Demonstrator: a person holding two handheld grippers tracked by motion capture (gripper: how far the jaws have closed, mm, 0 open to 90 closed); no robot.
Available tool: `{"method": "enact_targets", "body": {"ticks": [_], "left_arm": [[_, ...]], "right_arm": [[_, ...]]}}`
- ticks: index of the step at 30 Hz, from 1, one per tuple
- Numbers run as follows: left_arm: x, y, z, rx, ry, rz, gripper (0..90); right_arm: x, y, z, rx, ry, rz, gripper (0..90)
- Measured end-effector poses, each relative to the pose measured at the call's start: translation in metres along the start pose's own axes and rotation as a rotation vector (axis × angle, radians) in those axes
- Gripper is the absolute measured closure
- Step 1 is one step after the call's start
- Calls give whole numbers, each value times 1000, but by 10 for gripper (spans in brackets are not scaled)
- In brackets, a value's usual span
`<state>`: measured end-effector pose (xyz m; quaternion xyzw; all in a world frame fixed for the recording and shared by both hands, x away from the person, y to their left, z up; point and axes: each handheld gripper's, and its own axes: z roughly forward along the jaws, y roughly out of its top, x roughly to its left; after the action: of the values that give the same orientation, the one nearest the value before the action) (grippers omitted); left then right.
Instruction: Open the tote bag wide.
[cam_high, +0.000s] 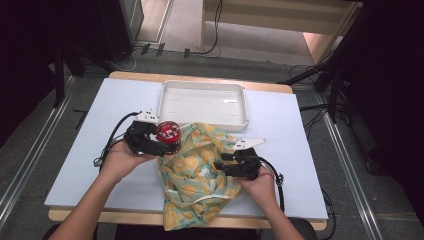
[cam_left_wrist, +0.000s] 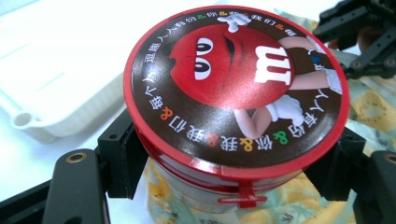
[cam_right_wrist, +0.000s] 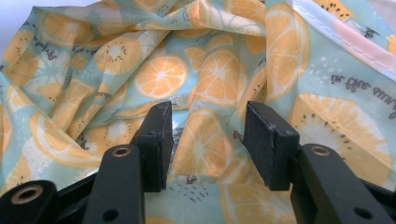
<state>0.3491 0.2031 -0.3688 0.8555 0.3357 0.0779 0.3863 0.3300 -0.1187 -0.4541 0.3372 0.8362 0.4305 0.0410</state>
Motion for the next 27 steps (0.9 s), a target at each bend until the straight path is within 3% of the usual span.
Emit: {"method": "enact_targets", "body": {"ticks": [14, 18, 27], "left_arm": [[24, 15, -1, -30, 21, -56, 258], [30, 20, 2, -23, 45, -54, 258], [44, 36, 3, -22, 58, -59, 258]], "right_arm": [[2, -1, 1, 10, 2, -9, 534], [1, -1, 0, 2, -3, -4, 534], [0, -1, -2, 4, -11, -1, 534]]}}
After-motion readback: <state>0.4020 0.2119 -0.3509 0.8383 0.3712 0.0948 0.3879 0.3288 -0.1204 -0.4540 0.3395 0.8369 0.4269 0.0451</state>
